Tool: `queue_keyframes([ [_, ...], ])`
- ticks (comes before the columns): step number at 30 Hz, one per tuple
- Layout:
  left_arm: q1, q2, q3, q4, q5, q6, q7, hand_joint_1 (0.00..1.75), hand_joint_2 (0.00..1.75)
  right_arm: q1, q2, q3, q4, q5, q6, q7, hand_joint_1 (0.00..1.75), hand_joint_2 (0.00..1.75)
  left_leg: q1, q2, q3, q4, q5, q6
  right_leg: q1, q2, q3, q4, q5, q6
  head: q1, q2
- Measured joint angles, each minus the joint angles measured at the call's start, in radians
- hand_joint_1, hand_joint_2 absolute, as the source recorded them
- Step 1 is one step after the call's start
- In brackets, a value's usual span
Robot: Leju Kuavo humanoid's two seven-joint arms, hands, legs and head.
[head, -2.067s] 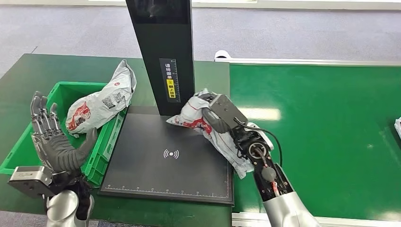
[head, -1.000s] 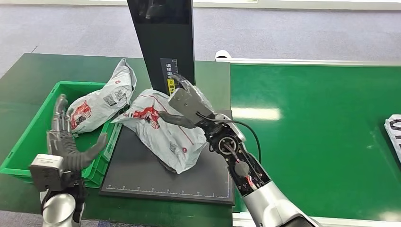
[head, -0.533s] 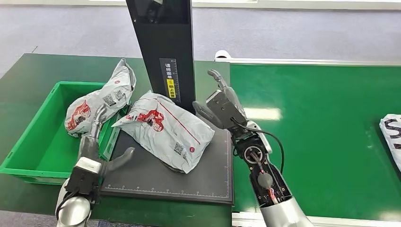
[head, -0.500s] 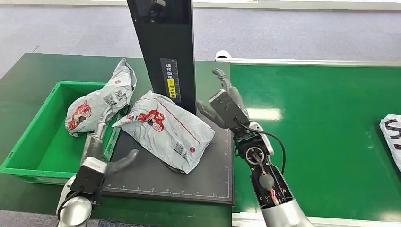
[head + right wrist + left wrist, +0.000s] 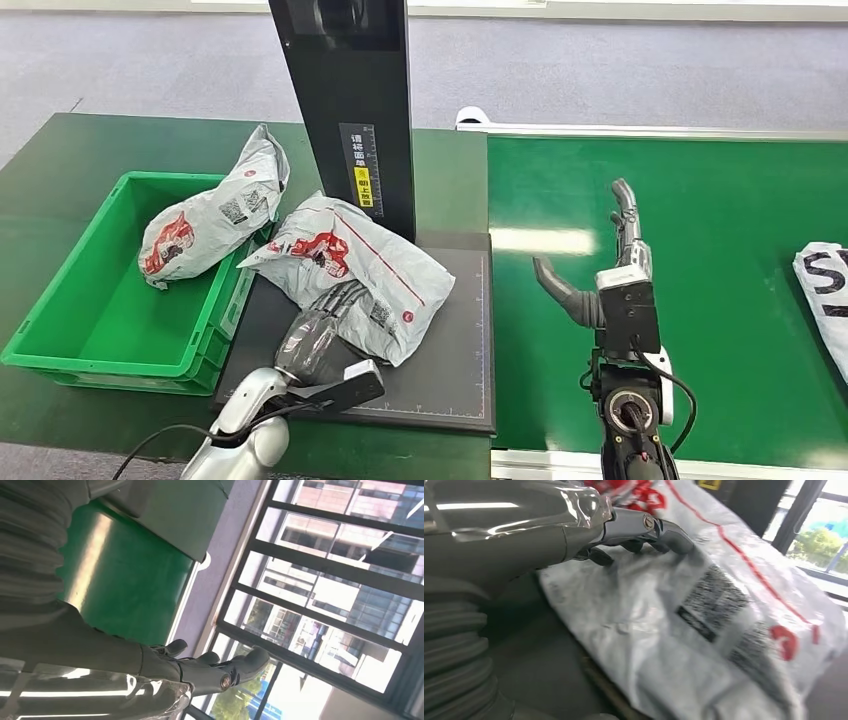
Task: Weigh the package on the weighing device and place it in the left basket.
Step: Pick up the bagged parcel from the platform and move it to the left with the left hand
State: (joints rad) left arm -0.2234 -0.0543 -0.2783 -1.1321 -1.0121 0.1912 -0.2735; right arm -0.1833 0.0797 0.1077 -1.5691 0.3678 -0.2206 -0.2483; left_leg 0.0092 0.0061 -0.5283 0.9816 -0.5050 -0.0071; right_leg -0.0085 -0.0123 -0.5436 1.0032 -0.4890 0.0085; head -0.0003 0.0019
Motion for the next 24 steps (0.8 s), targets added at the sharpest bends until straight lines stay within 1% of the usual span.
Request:
queue_keyframes([
  [3, -0.037, -0.012, -0.029, 0.043, -0.012, 0.021, 0.017, 0.00, 1.75, 0.019, -0.001, -0.003, -0.031, -0.008, -0.012, -0.006, 0.00, 1.75, 0.000, 0.000, 0.001, 0.000, 0.001, 0.000, 0.000, 0.000, 0.001, 0.000, 0.000, 0.000, 0.000, 0.000],
  [4, -0.046, -0.016, -0.036, 0.055, -0.014, 0.026, 0.020, 0.06, 1.75, 0.025, -0.001, -0.003, -0.039, -0.009, -0.014, -0.009, 0.00, 1.75, 0.000, 0.000, 0.001, 0.000, 0.001, 0.000, 0.000, 0.000, 0.001, 0.000, 0.000, 0.000, 0.000, 0.000],
  [5, -0.055, -0.020, -0.041, 0.066, -0.015, 0.031, 0.022, 0.42, 1.75, 0.029, -0.001, -0.004, -0.047, -0.009, -0.015, -0.010, 0.00, 1.75, 0.000, 0.000, 0.001, 0.000, 0.001, 0.000, 0.000, 0.000, 0.002, 0.000, 0.000, 0.000, 0.000, 0.000],
  [7, -0.064, -0.027, -0.048, 0.085, -0.013, 0.041, 0.024, 1.26, 1.75, 0.037, 0.000, -0.004, -0.058, -0.009, -0.016, -0.011, 0.00, 1.75, 0.000, 0.000, 0.001, 0.000, 0.001, 0.000, 0.000, 0.000, 0.002, 0.000, 0.000, 0.000, 0.000, 0.000],
  [8, -0.066, -0.029, -0.050, 0.093, -0.011, 0.048, 0.024, 1.63, 1.75, 0.039, 0.000, -0.004, -0.061, -0.009, -0.017, -0.011, 0.00, 1.75, 0.000, 0.000, 0.001, 0.000, 0.001, 0.000, 0.000, 0.000, 0.002, 0.000, 0.000, 0.000, 0.000, 0.000],
  [9, -0.067, -0.030, -0.052, 0.100, -0.007, 0.056, 0.024, 1.69, 1.75, 0.041, 0.001, -0.004, -0.063, -0.009, -0.017, -0.011, 0.00, 1.75, 0.000, 0.000, 0.001, 0.000, 0.001, 0.000, 0.000, 0.000, 0.002, 0.000, 0.001, 0.000, 0.000, 0.000],
  [10, -0.068, -0.032, -0.053, 0.106, -0.002, 0.065, 0.023, 1.71, 1.75, 0.042, 0.001, -0.004, -0.064, -0.009, -0.018, -0.012, 0.00, 1.75, 0.000, 0.000, 0.001, 0.000, 0.001, 0.000, 0.000, 0.000, 0.002, 0.000, 0.001, 0.000, 0.000, 0.000],
  [14, -0.070, -0.033, -0.052, 0.118, 0.009, 0.093, 0.021, 1.71, 1.75, 0.043, 0.004, -0.009, -0.064, -0.009, -0.022, -0.013, 0.00, 1.75, 0.000, 0.000, 0.001, 0.000, 0.001, 0.000, 0.000, 0.000, 0.001, 0.000, 0.001, 0.000, 0.000, 0.000],
  [24, -0.075, -0.035, -0.052, 0.134, 0.014, 0.100, 0.019, 1.75, 1.75, 0.043, 0.008, -0.018, -0.064, -0.009, -0.026, -0.014, 0.00, 1.75, 0.000, 0.000, 0.001, 0.000, 0.001, 0.000, 0.000, 0.000, 0.001, 0.000, 0.001, 0.000, 0.000, 0.000],
])
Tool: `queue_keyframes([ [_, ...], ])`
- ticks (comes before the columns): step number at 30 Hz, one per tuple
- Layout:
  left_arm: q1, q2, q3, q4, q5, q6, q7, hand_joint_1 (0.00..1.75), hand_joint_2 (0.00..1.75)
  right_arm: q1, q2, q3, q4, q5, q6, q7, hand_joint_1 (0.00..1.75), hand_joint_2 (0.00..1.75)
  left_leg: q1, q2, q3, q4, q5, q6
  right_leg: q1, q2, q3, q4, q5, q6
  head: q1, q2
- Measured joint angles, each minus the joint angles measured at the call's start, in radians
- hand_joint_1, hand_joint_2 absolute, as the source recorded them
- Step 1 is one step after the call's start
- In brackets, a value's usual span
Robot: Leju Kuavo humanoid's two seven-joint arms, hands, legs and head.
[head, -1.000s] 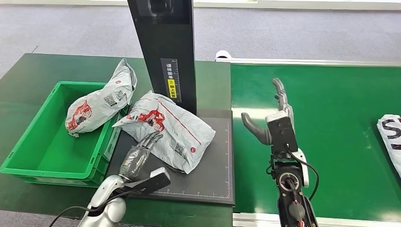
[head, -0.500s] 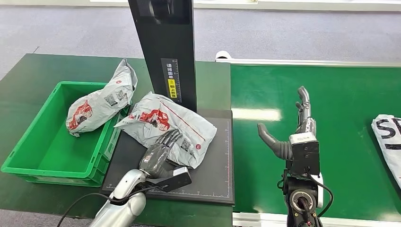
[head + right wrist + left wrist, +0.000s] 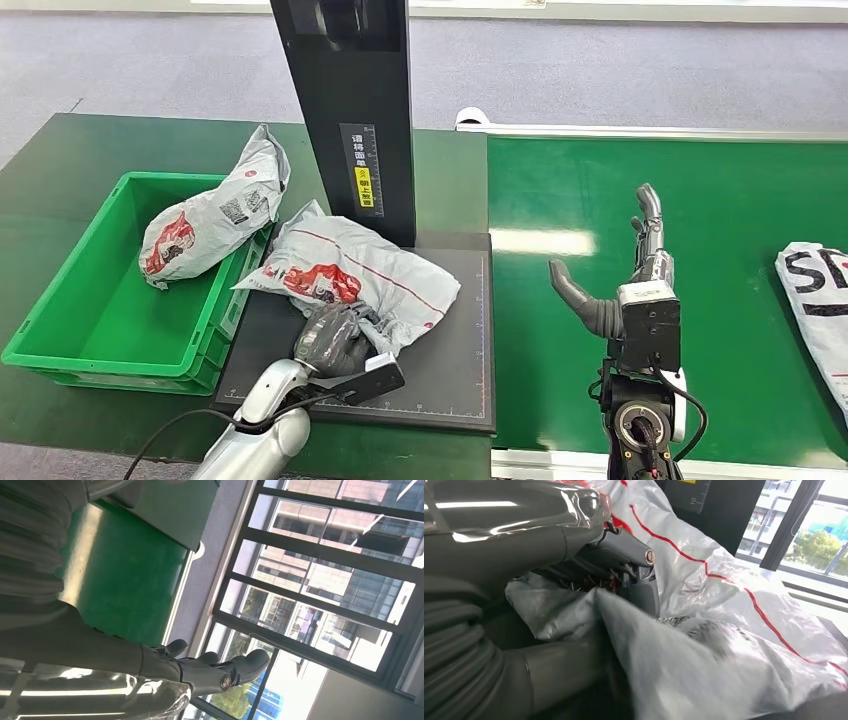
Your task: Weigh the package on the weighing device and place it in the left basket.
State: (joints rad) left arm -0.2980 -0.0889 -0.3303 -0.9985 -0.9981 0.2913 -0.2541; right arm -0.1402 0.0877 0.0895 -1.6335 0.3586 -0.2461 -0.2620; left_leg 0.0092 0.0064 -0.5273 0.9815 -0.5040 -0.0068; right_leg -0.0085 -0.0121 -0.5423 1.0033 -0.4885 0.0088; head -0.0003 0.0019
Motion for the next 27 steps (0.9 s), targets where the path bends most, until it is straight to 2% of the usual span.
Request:
queue_keyframes([
  [8, 0.010, 0.000, 0.027, -0.008, 0.046, 0.035, -0.024, 1.75, 1.75, 0.000, 0.002, -0.009, 0.000, -0.012, -0.003, -0.012, 0.00, 1.75, 0.000, 0.000, 0.000, 0.000, 0.000, 0.000, 0.000, 0.000, 0.000, 0.000, 0.000, 0.000, 0.000, 0.000],
  [12, 0.044, 0.000, 0.062, -0.069, 0.103, 0.125, -0.096, 1.75, 1.75, 0.006, 0.003, -0.020, -0.005, -0.019, -0.013, -0.019, 0.00, 1.75, 0.000, 0.000, -0.001, 0.000, 0.000, 0.000, 0.000, 0.000, -0.001, 0.000, 0.000, 0.000, 0.000, 0.000],
  [16, 0.100, 0.005, 0.105, -0.251, 0.173, 0.220, -0.158, 1.75, 1.75, 0.031, 0.007, -0.039, -0.020, -0.020, -0.031, -0.028, 0.00, 1.75, 0.000, 0.000, -0.002, 0.000, 0.000, 0.000, 0.001, 0.000, -0.002, 0.000, 0.000, 0.000, 0.000, 0.000],
  [22, 0.178, 0.048, 0.186, -0.609, 0.186, 0.307, -0.132, 1.75, 1.75, 0.092, 0.018, -0.072, -0.045, -0.013, -0.052, -0.038, 0.00, 1.75, 0.000, 0.000, -0.003, 0.000, 0.000, 0.000, 0.001, 0.000, -0.003, 0.000, 0.000, 0.000, 0.000, 0.000],
  [27, 0.185, 0.085, 0.256, -0.736, 0.251, 0.323, -0.136, 1.75, 1.75, 0.122, 0.028, -0.092, -0.066, -0.002, -0.059, -0.039, 0.00, 1.75, 0.001, 0.000, -0.003, 0.000, 0.000, 0.000, 0.001, 0.000, -0.003, 0.000, 0.000, 0.000, 0.000, 0.000],
])
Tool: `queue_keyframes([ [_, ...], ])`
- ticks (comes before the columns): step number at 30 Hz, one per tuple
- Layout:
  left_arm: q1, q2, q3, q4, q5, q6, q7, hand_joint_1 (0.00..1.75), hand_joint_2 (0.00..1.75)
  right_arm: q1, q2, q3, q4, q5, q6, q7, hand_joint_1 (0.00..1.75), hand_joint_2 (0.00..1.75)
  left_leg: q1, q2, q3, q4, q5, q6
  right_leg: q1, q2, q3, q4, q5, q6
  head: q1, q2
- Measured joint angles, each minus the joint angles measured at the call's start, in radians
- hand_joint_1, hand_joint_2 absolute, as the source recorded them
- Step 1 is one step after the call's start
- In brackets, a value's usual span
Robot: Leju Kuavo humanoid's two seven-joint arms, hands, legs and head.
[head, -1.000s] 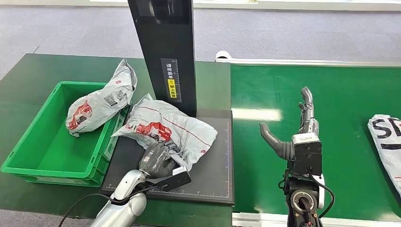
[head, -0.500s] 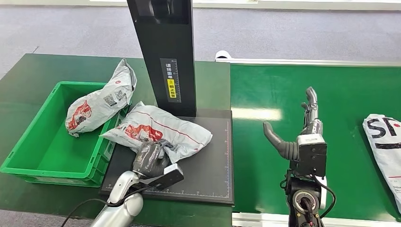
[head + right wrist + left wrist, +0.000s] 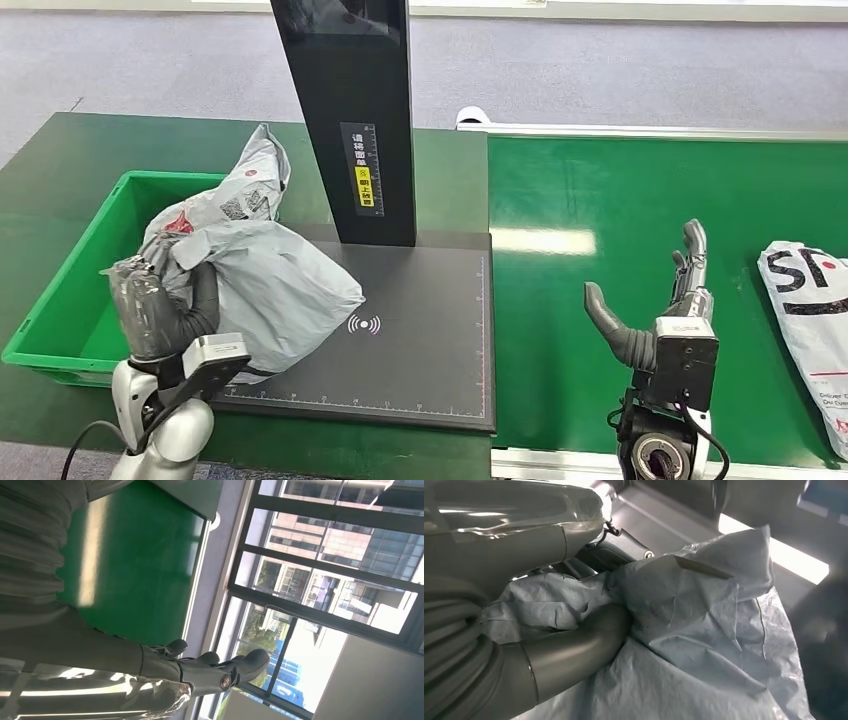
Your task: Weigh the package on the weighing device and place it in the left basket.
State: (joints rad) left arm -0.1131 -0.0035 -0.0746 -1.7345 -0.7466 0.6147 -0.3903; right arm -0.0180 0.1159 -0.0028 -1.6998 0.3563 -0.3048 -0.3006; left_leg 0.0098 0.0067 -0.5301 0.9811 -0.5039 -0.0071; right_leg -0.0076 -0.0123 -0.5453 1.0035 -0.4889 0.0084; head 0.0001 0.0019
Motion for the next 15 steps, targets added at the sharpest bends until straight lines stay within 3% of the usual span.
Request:
queue_keyframes([
  [6, -0.143, 0.078, 0.175, 0.036, 0.137, -0.090, 0.030, 1.75, 1.75, 0.040, 0.006, -0.022, -0.037, 0.001, 0.004, 0.001, 0.00, 1.75, 0.001, 0.000, 0.000, 0.000, 0.002, -0.001, 0.001, 0.000, 0.000, 0.000, 0.002, -0.002, 0.000, 0.000],
  [11, -0.275, 0.163, 0.332, 0.175, 0.214, -0.165, 0.043, 1.75, 1.75, 0.042, 0.006, -0.031, -0.041, -0.010, 0.010, 0.003, 0.00, 1.75, 0.002, 0.002, 0.000, 0.000, 0.003, -0.002, 0.002, 0.002, -0.001, 0.001, 0.002, -0.002, 0.000, 0.000],
  [15, -0.347, 0.214, 0.403, 0.303, 0.246, -0.212, 0.058, 1.75, 1.75, 0.039, 0.006, -0.034, -0.041, -0.018, 0.017, 0.007, 0.00, 1.75, 0.002, 0.001, 0.000, 0.000, 0.003, -0.002, 0.002, 0.002, -0.001, 0.001, 0.002, -0.003, 0.000, 0.000],
])
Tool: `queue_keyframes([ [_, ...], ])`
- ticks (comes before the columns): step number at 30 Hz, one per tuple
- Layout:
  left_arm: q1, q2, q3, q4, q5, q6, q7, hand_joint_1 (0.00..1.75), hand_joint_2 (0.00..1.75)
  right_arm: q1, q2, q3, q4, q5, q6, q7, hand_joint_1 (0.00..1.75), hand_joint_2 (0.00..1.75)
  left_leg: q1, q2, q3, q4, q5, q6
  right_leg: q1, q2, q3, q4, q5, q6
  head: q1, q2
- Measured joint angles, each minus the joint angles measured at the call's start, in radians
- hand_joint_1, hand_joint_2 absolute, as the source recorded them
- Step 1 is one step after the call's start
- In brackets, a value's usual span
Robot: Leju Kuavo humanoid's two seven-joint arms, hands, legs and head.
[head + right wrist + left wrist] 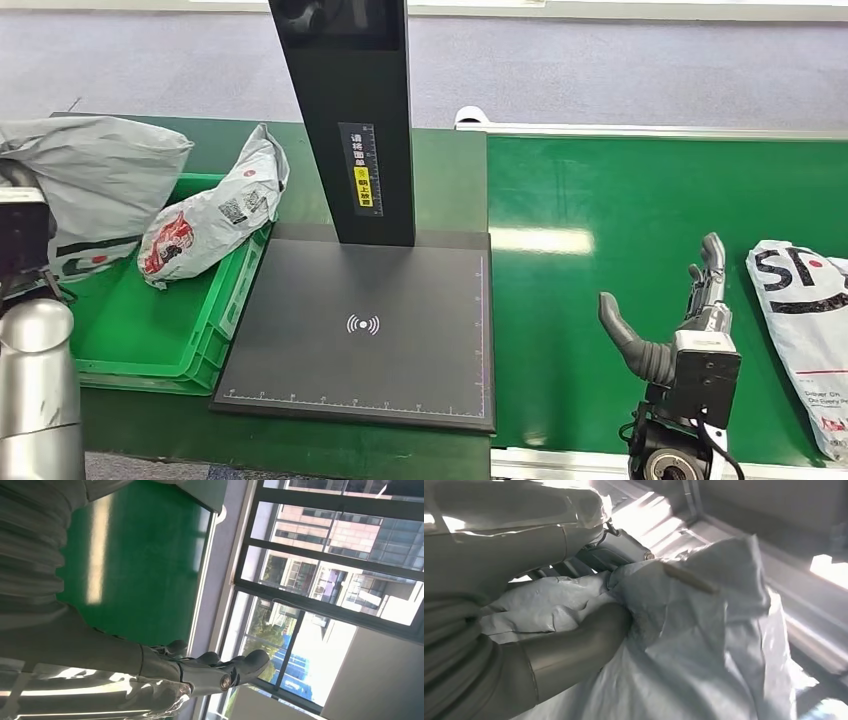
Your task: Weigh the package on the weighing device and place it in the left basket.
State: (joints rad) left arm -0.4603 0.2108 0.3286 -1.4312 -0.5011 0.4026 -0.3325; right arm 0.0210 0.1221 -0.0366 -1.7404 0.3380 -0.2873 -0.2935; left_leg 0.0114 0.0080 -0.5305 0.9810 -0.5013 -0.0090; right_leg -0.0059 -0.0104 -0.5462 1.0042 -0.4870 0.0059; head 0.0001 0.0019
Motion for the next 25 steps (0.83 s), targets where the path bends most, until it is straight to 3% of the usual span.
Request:
queue_keyframes([
  [2, -0.043, 0.029, 0.023, 0.083, -0.001, -0.007, 0.012, 1.74, 1.75, -0.005, 0.000, 0.000, 0.001, -0.003, 0.006, 0.007, 0.00, 1.75, 0.000, 0.000, 0.000, 0.000, 0.000, 0.000, 0.000, 0.000, 0.000, 0.000, 0.000, 0.000, 0.000, 0.000],
  [6, -0.129, 0.088, 0.064, 0.273, -0.008, -0.010, 0.014, 0.00, 1.75, -0.015, 0.000, -0.001, 0.003, -0.004, 0.015, 0.022, 0.00, 1.75, 0.000, 0.001, 0.000, 0.000, 0.000, 0.000, 0.000, 0.000, 0.000, 0.000, 0.000, 0.000, 0.000, 0.000],
  [14, -0.165, 0.114, 0.089, 0.439, 0.017, -0.122, -0.007, 0.00, 1.75, -0.021, 0.000, -0.003, 0.003, -0.004, 0.019, 0.033, 0.00, 1.75, 0.000, 0.003, 0.000, 0.000, 0.000, 0.000, 0.000, 0.002, -0.001, 0.000, 0.000, 0.000, 0.000, 0.000],
  [21, -0.140, 0.068, 0.079, 0.390, 0.146, -0.311, -0.034, 0.00, 1.75, -0.031, 0.000, -0.004, 0.012, 0.004, 0.020, 0.033, 0.00, 1.75, 0.000, 0.003, 0.000, 0.000, 0.000, 0.000, 0.000, 0.001, -0.001, 0.000, 0.000, 0.000, 0.000, 0.000],
  [25, -0.131, 0.045, 0.068, 0.357, 0.166, -0.331, -0.031, 0.00, 1.75, -0.033, 0.000, -0.004, 0.016, 0.004, 0.020, 0.034, 0.00, 1.75, 0.000, 0.003, 0.000, 0.000, 0.000, 0.000, 0.000, 0.002, -0.001, 0.000, 0.001, 0.000, 0.000, 0.000],
])
